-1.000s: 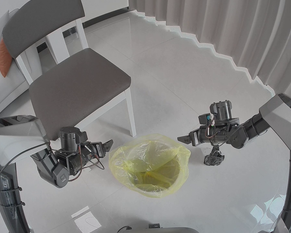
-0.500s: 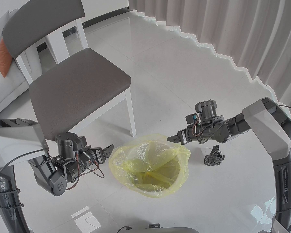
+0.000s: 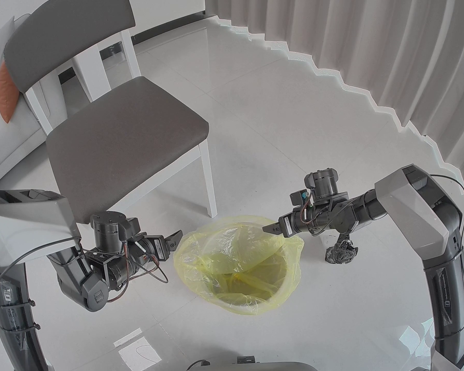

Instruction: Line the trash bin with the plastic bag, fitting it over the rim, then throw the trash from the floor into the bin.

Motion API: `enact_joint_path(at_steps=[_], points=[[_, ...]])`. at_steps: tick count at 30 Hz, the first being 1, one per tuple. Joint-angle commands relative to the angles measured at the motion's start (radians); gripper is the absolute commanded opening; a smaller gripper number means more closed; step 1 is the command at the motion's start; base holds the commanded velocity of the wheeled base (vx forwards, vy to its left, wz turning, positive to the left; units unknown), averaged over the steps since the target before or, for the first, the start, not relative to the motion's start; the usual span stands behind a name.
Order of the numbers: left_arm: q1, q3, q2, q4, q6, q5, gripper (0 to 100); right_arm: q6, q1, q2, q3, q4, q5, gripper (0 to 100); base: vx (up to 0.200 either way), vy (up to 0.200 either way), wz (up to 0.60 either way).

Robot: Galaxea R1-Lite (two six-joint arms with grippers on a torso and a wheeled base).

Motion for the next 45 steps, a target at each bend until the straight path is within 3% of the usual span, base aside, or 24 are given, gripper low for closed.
enact_joint_path(at_steps=[1,28,29,45], points=[[0.003,0.006,0.002,-0.001,-0.001,0.000,100,0.004,0.001,0.003,0.000,0.001,0.001,0,0.000,0.000,0.00],[0.002,0.030,0.025,-0.057,-0.008,0.008,100,0.004,0.000,-0.064,0.012,0.028,0.008,0,0.000,0.000,0.00],[0.002,0.035,0.027,-0.063,-0.012,0.008,100,0.009,0.006,-0.069,0.032,0.024,0.008,100,0.000,0.000,0.00],[-0.003,0.084,0.076,-0.175,-0.008,0.008,100,0.001,0.024,-0.012,0.029,0.027,0.014,100,0.000,0.000,0.00]])
